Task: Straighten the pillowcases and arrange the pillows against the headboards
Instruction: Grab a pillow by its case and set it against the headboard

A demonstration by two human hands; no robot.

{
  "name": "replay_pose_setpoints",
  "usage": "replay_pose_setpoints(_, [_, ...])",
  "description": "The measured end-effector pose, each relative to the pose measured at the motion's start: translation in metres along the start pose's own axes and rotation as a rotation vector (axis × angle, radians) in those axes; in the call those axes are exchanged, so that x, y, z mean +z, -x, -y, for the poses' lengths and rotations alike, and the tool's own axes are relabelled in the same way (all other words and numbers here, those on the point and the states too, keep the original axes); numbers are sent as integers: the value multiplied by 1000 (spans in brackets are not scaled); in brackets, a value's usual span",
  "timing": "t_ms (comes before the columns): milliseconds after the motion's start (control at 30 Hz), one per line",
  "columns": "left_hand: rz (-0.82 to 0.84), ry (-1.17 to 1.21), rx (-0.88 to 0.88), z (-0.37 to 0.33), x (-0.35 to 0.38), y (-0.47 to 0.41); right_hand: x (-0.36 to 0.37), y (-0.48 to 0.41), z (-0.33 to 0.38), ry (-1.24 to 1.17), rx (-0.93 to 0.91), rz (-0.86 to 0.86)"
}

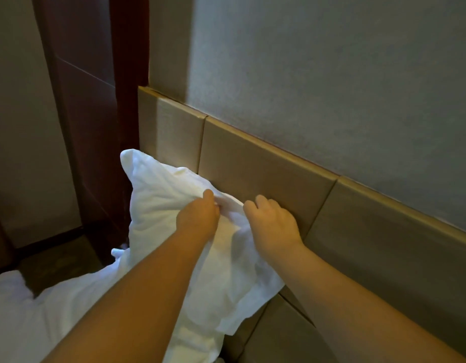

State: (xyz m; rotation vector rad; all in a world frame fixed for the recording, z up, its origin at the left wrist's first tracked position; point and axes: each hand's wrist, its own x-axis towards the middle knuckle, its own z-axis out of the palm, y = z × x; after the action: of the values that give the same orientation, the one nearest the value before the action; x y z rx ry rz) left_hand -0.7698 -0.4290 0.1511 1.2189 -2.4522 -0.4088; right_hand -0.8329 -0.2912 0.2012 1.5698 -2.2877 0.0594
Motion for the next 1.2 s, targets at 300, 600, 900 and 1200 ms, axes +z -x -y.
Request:
replay_pose_setpoints(300, [140,37,-79,-7,-7,41,3,41,20,13,1,-311])
replay_pose_setpoints(600, [45,-182,11,67,33,145,99,151,81,-112,32,-240])
replay_pose_setpoints(900, [162,-293,-13,212,148,265,236,316,197,-256,230,-113])
replay_pose_setpoints(1200, [383,-438,160,324,190,365,266,361,320,-295,306,128])
